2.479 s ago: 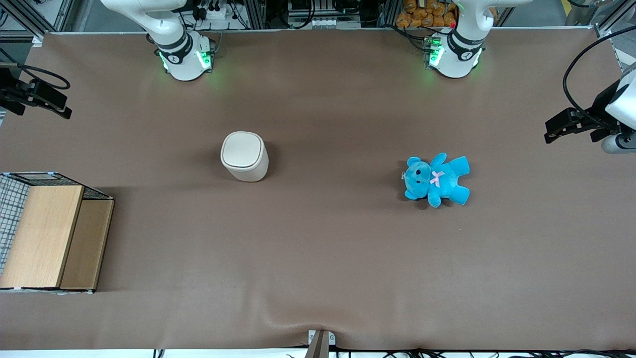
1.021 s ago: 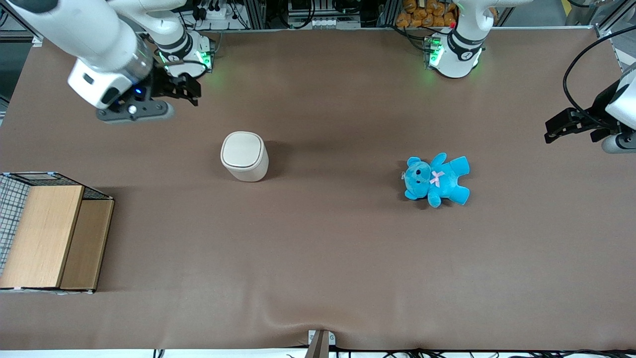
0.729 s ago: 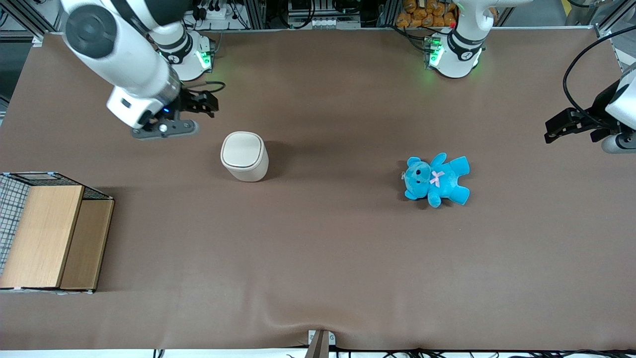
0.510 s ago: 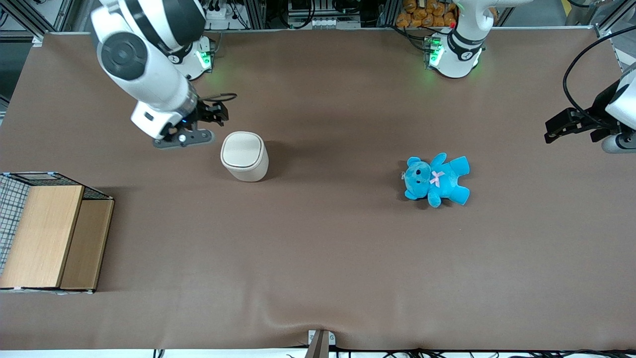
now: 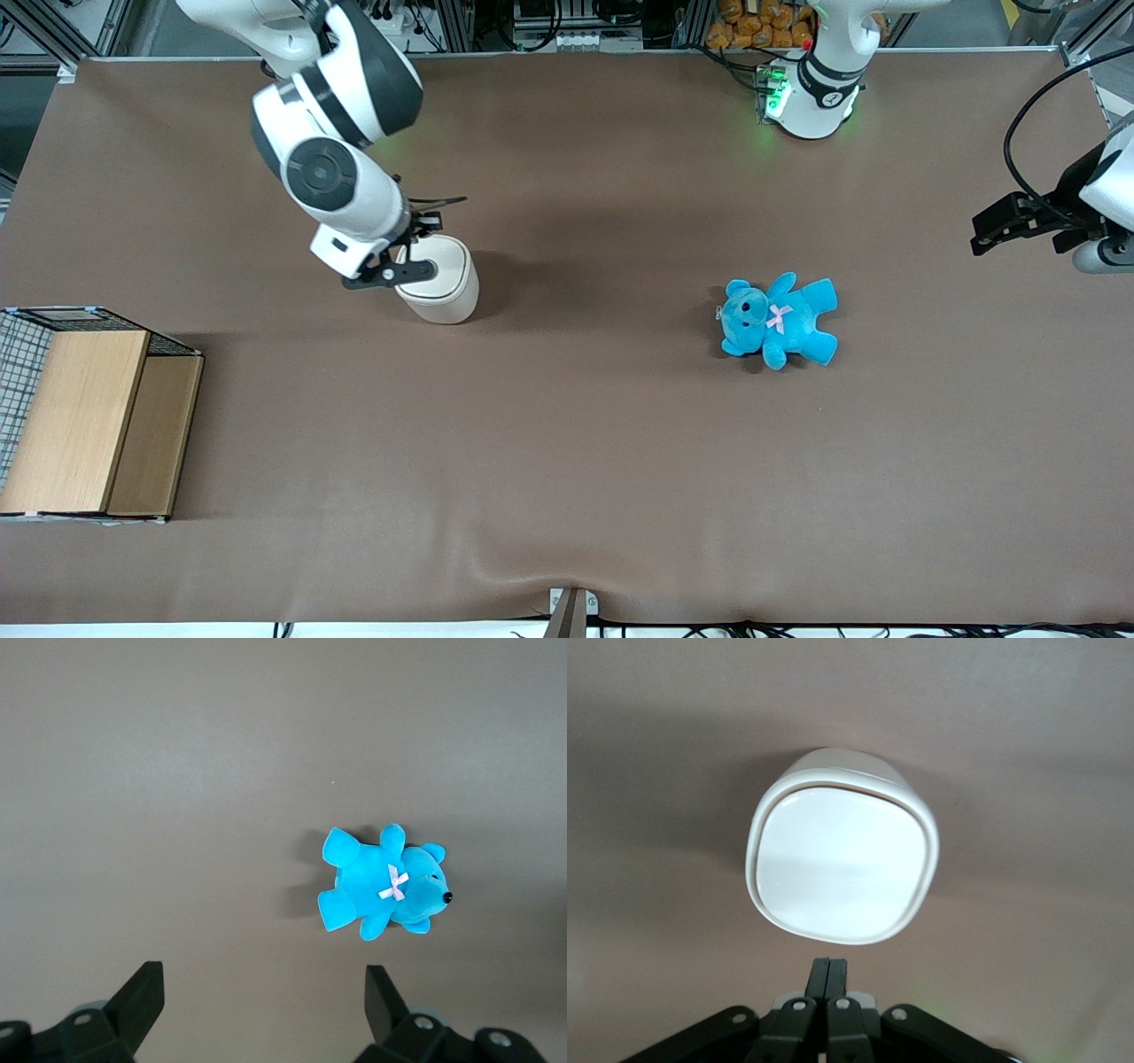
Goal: Open trash can with right arm
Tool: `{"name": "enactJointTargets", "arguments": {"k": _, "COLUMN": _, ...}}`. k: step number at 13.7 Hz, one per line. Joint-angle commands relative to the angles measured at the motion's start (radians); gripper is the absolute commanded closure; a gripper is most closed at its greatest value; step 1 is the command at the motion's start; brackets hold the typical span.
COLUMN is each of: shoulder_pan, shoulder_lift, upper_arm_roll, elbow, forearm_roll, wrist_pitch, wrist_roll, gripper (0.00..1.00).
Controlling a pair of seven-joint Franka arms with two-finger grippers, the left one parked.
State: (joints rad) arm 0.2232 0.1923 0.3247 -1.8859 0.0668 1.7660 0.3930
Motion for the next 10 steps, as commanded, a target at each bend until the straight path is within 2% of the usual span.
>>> {"name": "enactJointTargets", "arguments": {"k": 1, "shoulder_pan": 0.013, "shoulder_lift": 0.022, "upper_arm_roll": 0.002, "elbow": -0.038, "forearm_roll": -0.012, "wrist_pitch": 0.073, "wrist_roll": 0.04, "gripper": 1.0}}
{"name": "enactJointTargets", "arguments": {"k": 5, "shoulder_pan": 0.013, "shoulder_lift": 0.076, "upper_arm_roll": 0.001, "elbow": -0.05, "forearm_roll": -0.051, "wrist_pitch": 0.151, "wrist_roll": 0.04, "gripper": 1.0}}
{"name": "enactJointTargets", "arguments": {"k": 10, "shoulder_pan": 0.008, "shoulder_lift": 0.11, "upper_arm_roll": 0.001, "elbow": -0.09, "forearm_roll": -0.059, "wrist_pitch": 0.214, "wrist_roll": 0.041, "gripper": 1.0}}
